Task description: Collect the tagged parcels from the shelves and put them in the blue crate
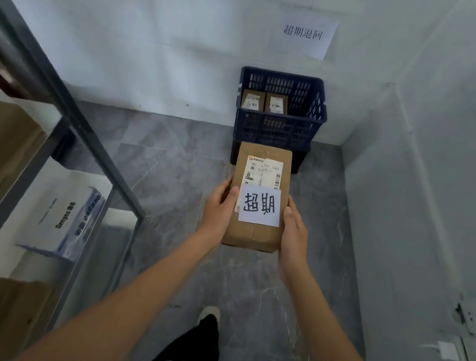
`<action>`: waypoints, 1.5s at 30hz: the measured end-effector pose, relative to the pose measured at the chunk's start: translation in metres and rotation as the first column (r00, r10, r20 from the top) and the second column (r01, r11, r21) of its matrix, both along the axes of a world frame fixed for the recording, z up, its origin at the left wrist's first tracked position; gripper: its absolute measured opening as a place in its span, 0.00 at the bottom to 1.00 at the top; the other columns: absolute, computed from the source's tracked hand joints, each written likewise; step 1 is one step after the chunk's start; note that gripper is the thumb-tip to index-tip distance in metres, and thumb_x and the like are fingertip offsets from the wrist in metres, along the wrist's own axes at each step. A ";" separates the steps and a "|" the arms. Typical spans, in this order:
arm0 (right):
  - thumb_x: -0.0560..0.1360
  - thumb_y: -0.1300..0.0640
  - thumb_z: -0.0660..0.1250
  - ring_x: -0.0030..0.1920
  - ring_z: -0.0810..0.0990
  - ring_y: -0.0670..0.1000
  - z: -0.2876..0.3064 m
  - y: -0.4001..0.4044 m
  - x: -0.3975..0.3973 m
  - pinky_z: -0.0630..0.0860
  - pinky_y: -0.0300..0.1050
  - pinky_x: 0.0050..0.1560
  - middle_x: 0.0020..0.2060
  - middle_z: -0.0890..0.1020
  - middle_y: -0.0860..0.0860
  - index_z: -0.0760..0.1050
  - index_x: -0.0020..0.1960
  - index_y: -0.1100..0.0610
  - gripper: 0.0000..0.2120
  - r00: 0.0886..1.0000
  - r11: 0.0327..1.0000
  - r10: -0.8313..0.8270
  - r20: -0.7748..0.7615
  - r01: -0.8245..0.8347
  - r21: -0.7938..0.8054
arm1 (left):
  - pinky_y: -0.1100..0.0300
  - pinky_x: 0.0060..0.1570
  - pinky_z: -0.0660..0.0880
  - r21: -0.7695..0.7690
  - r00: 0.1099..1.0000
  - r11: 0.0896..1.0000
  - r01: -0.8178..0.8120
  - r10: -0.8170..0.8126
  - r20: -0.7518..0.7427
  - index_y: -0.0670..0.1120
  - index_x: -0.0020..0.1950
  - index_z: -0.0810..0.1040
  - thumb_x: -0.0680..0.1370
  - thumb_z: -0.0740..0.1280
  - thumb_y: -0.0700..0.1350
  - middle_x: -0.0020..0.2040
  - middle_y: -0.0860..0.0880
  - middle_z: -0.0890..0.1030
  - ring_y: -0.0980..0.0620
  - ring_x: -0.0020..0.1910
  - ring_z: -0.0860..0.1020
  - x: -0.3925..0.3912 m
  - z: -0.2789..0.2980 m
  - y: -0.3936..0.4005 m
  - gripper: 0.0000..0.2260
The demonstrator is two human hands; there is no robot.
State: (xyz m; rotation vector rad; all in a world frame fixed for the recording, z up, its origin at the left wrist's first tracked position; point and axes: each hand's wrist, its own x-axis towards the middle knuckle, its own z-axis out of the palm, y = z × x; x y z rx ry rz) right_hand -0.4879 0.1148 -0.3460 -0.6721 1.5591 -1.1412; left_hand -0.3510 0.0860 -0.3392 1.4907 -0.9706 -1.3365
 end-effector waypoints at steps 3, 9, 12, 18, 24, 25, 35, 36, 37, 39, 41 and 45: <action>0.83 0.50 0.55 0.61 0.79 0.50 -0.003 -0.050 -0.013 0.75 0.58 0.64 0.61 0.81 0.49 0.71 0.71 0.44 0.18 1.000 1.000 -0.023 -0.013 0.024 0.014 | 0.59 0.49 0.79 0.007 0.998 0.998 0.057 -0.056 -0.021 0.50 0.70 0.71 0.83 0.57 0.46 0.57 0.49 0.81 0.54 0.51 0.81 -0.013 0.002 -0.055 0.16; 0.83 0.50 0.55 0.61 0.79 0.51 -0.016 -0.145 -0.045 0.75 0.59 0.63 0.61 0.81 0.49 0.71 0.71 0.42 0.18 0.997 0.996 -0.064 -0.036 0.067 0.065 | 0.47 0.58 0.77 0.107 0.994 0.988 0.112 -0.110 -0.027 0.52 0.73 0.68 0.82 0.57 0.51 0.61 0.49 0.80 0.50 0.56 0.80 -0.045 -0.015 -0.159 0.19; 0.83 0.52 0.55 0.61 0.78 0.50 -0.022 -0.198 -0.066 0.75 0.55 0.64 0.63 0.80 0.49 0.70 0.72 0.45 0.18 0.998 0.995 -0.065 -0.021 0.066 0.081 | 0.48 0.58 0.77 0.141 0.993 0.984 0.113 -0.109 -0.039 0.51 0.73 0.68 0.82 0.57 0.51 0.60 0.49 0.80 0.50 0.56 0.80 -0.066 -0.023 -0.215 0.19; 0.84 0.56 0.54 0.60 0.78 0.51 -0.031 -0.318 -0.118 0.76 0.50 0.61 0.62 0.79 0.52 0.68 0.74 0.51 0.19 0.999 0.994 -0.020 -0.031 0.023 0.104 | 0.50 0.60 0.75 0.224 0.997 0.972 0.071 -0.063 -0.046 0.51 0.74 0.66 0.82 0.57 0.50 0.63 0.48 0.78 0.49 0.58 0.79 -0.117 -0.037 -0.332 0.19; 0.84 0.55 0.54 0.60 0.79 0.51 -0.041 -0.424 -0.170 0.77 0.54 0.62 0.62 0.80 0.52 0.68 0.74 0.50 0.19 0.999 0.987 0.004 -0.033 0.001 0.158 | 0.49 0.61 0.75 0.251 0.996 0.964 0.083 -0.069 -0.064 0.50 0.72 0.70 0.83 0.56 0.49 0.61 0.48 0.80 0.50 0.58 0.79 -0.165 -0.047 -0.434 0.18; 0.84 0.55 0.54 0.59 0.79 0.51 -0.043 -0.440 -0.176 0.77 0.53 0.61 0.61 0.80 0.52 0.68 0.73 0.50 0.19 1.000 0.986 0.010 -0.029 -0.005 0.166 | 0.50 0.61 0.75 0.262 0.995 0.961 0.087 -0.072 -0.064 0.50 0.71 0.70 0.83 0.56 0.49 0.61 0.49 0.80 0.50 0.57 0.79 -0.172 -0.049 -0.449 0.17; 0.84 0.59 0.53 0.47 0.78 0.39 -0.085 -0.630 -0.221 0.74 0.32 0.38 0.55 0.81 0.48 0.69 0.72 0.51 0.19 0.998 0.970 -0.023 -0.060 0.036 0.242 | 0.56 0.61 0.73 0.380 0.989 0.917 0.120 -0.077 -0.125 0.48 0.74 0.66 0.82 0.58 0.49 0.65 0.48 0.76 0.52 0.59 0.76 -0.214 -0.094 -0.643 0.19; 0.83 0.59 0.53 0.47 0.79 0.40 -0.090 -0.650 -0.223 0.75 0.34 0.40 0.56 0.81 0.49 0.70 0.71 0.51 0.19 0.998 0.965 -0.026 -0.060 0.041 0.259 | 0.57 0.60 0.72 0.399 0.989 0.909 0.117 -0.071 -0.129 0.47 0.74 0.66 0.83 0.57 0.49 0.66 0.48 0.75 0.51 0.61 0.75 -0.217 -0.098 -0.664 0.20; 0.83 0.59 0.54 0.48 0.79 0.42 -0.095 -0.667 -0.224 0.76 0.35 0.41 0.57 0.82 0.49 0.71 0.71 0.51 0.18 0.998 0.959 -0.036 -0.055 0.050 0.280 | 0.57 0.61 0.71 0.421 0.989 0.899 0.119 -0.070 -0.129 0.47 0.75 0.65 0.83 0.57 0.49 0.67 0.48 0.74 0.50 0.63 0.74 -0.219 -0.102 -0.682 0.20; 0.83 0.56 0.55 0.51 0.81 0.46 -0.102 -0.701 -0.227 0.77 0.39 0.45 0.57 0.83 0.50 0.74 0.68 0.50 0.16 0.996 0.946 -0.080 -0.033 0.086 0.312 | 0.57 0.63 0.70 0.440 0.990 0.888 0.131 -0.090 -0.113 0.48 0.75 0.65 0.83 0.57 0.50 0.68 0.48 0.73 0.49 0.66 0.73 -0.224 -0.112 -0.716 0.21; 0.83 0.51 0.57 0.52 0.81 0.48 -0.110 -0.731 -0.231 0.77 0.42 0.47 0.54 0.84 0.50 0.78 0.64 0.49 0.15 0.993 0.930 -0.116 -0.014 0.114 0.348 | 0.56 0.64 0.72 0.461 0.988 0.876 0.141 -0.093 -0.125 0.48 0.74 0.66 0.82 0.58 0.51 0.68 0.48 0.75 0.50 0.63 0.75 -0.229 -0.123 -0.745 0.20; 0.82 0.47 0.58 0.47 0.83 0.47 -0.129 -0.780 -0.242 0.78 0.42 0.44 0.47 0.85 0.48 0.81 0.52 0.47 0.13 0.994 0.918 -0.110 0.008 0.098 0.384 | 0.61 0.46 0.79 0.501 0.987 0.855 0.133 -0.066 -0.148 0.46 0.69 0.73 0.83 0.56 0.48 0.59 0.46 0.81 0.52 0.51 0.81 -0.244 -0.146 -0.792 0.17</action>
